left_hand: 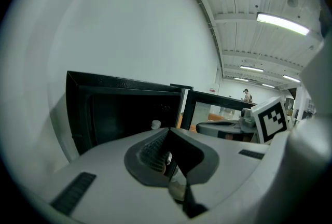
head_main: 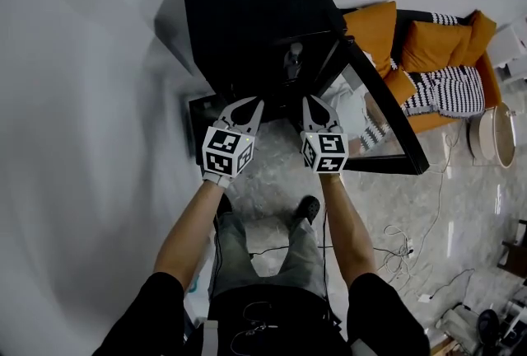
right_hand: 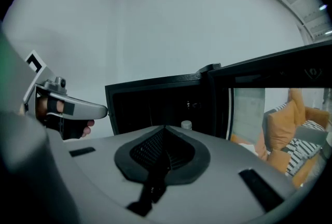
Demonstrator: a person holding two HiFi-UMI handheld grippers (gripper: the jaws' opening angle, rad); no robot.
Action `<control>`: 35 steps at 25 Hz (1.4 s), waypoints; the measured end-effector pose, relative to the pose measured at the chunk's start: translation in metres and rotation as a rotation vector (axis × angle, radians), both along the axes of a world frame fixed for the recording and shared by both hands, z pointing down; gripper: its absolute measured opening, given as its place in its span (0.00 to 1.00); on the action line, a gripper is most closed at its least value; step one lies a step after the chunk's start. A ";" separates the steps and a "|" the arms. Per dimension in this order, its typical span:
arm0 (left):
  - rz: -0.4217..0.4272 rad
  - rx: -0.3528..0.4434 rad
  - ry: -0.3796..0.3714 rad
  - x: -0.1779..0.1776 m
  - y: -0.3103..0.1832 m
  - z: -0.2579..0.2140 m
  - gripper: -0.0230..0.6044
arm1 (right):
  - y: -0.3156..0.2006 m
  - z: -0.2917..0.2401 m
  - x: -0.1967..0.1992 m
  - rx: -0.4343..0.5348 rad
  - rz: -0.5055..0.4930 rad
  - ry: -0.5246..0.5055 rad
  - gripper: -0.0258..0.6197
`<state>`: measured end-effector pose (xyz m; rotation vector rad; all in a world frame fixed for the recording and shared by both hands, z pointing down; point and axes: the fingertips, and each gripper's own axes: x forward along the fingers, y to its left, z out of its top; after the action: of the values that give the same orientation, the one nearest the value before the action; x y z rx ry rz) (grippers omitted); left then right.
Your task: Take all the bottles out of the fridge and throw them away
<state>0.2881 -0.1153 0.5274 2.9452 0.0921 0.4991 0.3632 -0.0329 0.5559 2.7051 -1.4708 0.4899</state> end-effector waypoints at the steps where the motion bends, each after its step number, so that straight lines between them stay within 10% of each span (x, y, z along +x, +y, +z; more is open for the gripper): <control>1: 0.000 0.003 0.004 0.002 -0.001 -0.001 0.04 | -0.003 0.002 0.004 0.004 0.000 0.006 0.05; 17: 0.019 0.074 0.124 0.048 -0.024 0.050 0.04 | -0.085 0.089 0.112 0.018 0.103 0.127 0.41; 35: 0.004 0.071 0.123 0.051 -0.057 0.064 0.04 | -0.111 0.116 0.146 -0.030 0.165 0.140 0.36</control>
<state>0.3395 -0.1725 0.5916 3.0446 0.0968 0.3278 0.5087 -0.1443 0.6715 2.7864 -1.2042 0.3172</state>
